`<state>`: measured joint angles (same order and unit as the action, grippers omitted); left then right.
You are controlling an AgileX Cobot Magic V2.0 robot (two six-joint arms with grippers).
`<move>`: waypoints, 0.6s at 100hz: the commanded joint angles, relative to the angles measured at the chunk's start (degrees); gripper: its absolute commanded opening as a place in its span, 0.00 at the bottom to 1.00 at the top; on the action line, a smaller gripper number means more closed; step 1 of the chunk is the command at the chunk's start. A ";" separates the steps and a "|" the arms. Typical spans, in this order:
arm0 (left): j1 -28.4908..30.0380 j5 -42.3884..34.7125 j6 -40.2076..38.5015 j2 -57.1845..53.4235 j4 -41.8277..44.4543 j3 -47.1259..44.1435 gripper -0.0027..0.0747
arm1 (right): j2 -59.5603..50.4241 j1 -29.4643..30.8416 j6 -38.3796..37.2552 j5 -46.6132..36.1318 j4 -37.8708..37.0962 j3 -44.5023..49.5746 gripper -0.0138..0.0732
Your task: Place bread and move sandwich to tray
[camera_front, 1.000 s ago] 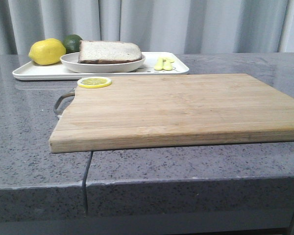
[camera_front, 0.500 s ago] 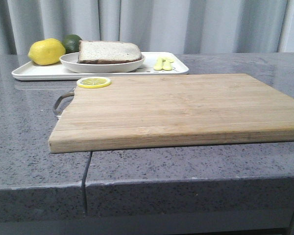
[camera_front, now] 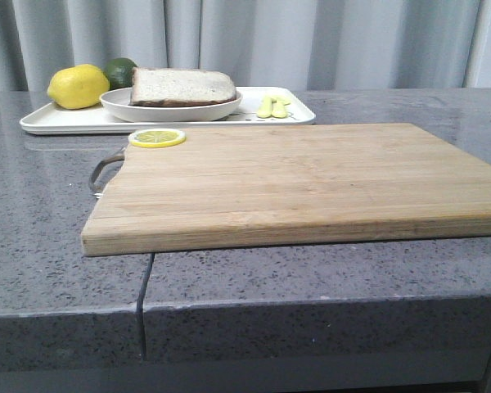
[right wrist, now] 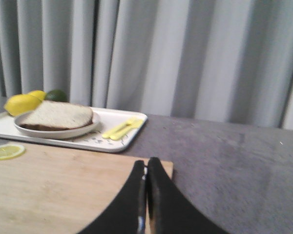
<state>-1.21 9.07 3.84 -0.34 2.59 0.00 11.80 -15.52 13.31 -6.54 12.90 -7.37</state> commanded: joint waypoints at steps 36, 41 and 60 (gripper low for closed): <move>0.17 -4.43 0.09 -1.71 -0.10 -0.85 0.01 | -13.33 7.56 -11.59 5.40 -10.69 6.36 0.08; 0.17 -4.43 0.09 -1.71 -0.10 -0.85 0.01 | -13.53 7.63 -12.76 5.17 -11.23 7.76 0.08; 0.17 -4.43 0.09 -1.71 -0.10 -0.85 0.01 | -13.53 8.19 -13.67 6.54 -11.41 9.05 0.08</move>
<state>-1.21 9.07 3.84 -0.34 2.59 0.00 -0.52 -7.81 0.00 3.75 2.42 1.53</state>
